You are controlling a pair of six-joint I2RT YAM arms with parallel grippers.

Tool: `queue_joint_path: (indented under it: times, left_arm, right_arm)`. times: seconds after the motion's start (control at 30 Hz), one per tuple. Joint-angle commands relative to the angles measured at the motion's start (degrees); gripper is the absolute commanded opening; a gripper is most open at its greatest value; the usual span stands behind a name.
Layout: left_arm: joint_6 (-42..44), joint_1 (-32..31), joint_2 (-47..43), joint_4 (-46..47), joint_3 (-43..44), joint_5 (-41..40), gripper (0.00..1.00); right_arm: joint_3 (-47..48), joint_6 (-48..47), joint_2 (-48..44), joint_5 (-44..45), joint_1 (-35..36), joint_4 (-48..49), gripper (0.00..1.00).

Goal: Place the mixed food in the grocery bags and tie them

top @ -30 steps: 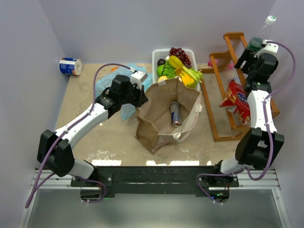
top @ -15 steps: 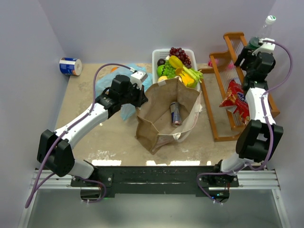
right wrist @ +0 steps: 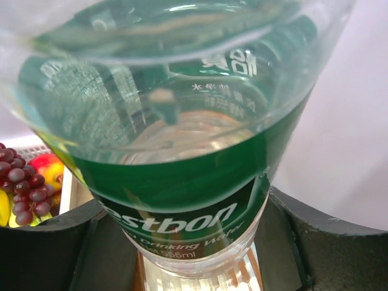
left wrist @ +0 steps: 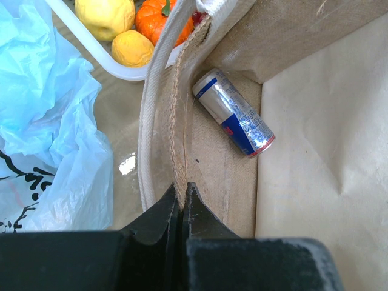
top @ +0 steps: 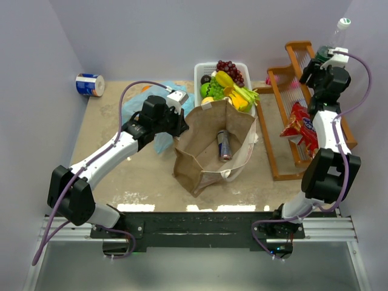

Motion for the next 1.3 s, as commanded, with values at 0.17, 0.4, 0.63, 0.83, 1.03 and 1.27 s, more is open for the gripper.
queue_joint_path:
  times: [0.17, 0.4, 0.63, 0.83, 1.03, 1.27]
  left_arm:
    - [1.05, 0.16, -0.41, 0.86, 1.48, 1.01, 0.00]
    - [1.14, 0.25, -1.02, 1.21, 1.22, 1.10, 0.00]
    - [1.14, 0.16, -1.38, 1.57, 0.96, 1.63, 0.00]
    - [1.31, 0.16, -1.90, 1.65, 0.78, 0.31, 0.00]
    - [1.58, 0.24, -2.08, 1.48, 0.69, -1.27, 0.00]
    - [1.66, 0.25, -2.70, 1.65, 0.69, -1.62, 0.00]
  right_arm:
    - [2.08, -6.18, -10.64, -1.48, 6.15, -3.35, 0.14]
    - [-2.75, -6.11, -23.12, 1.15, 24.22, -4.59, 0.08]
    - [-10.83, -3.38, -29.11, 4.84, 42.79, -6.78, 0.06]
    - [-15.58, 0.05, -25.16, 6.07, 55.02, -10.74, 0.04]
    - [-22.78, 4.70, -23.39, 5.90, 60.21, -13.99, 0.02]
    - [-25.61, 9.18, -21.03, 2.13, 60.30, -25.23, 0.02]
